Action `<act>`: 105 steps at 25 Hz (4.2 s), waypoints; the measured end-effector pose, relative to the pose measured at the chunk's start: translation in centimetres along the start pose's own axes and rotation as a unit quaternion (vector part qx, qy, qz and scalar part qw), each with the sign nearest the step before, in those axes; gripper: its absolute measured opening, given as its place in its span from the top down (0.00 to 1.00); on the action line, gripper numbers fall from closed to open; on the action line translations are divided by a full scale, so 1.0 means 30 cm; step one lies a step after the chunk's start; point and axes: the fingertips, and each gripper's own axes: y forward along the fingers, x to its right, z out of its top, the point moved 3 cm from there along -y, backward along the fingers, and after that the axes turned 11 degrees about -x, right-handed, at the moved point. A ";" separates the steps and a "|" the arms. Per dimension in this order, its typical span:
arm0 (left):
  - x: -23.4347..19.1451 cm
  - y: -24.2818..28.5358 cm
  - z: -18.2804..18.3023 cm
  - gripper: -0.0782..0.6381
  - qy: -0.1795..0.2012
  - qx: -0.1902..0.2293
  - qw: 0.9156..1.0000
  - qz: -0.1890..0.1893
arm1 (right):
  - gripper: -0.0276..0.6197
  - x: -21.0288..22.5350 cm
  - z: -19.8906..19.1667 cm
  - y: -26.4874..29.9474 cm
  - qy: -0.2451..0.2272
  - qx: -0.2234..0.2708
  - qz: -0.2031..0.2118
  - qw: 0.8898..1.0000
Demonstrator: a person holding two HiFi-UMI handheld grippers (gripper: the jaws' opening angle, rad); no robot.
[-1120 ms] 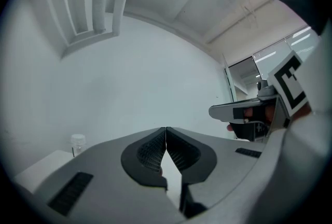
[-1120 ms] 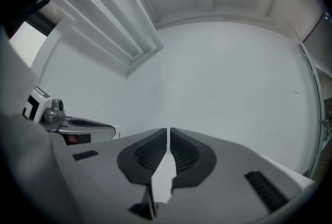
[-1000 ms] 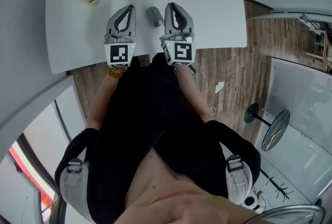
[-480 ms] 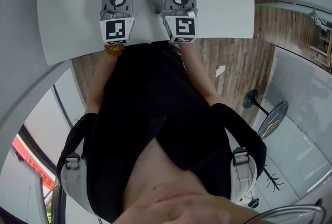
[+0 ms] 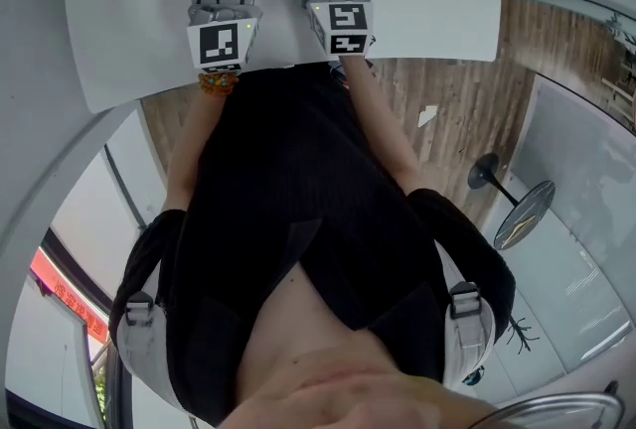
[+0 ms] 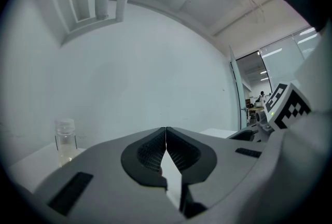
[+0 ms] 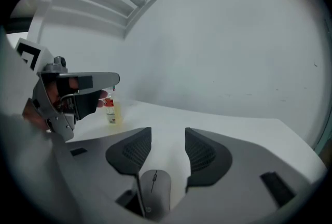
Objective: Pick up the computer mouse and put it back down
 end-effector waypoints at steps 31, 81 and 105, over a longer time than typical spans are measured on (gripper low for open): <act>0.016 0.016 0.002 0.87 0.013 -0.005 1.000 -0.020 | 0.54 -0.053 -0.141 0.068 0.012 -0.111 0.046 0.993; -0.018 0.015 -0.028 0.87 0.006 -0.014 1.000 -0.012 | 0.51 -0.076 -0.364 0.154 0.032 -0.240 0.051 0.969; -0.026 0.004 -0.039 0.87 0.010 -0.012 1.000 -0.018 | 0.52 -0.087 -0.369 0.158 0.030 -0.235 0.048 0.970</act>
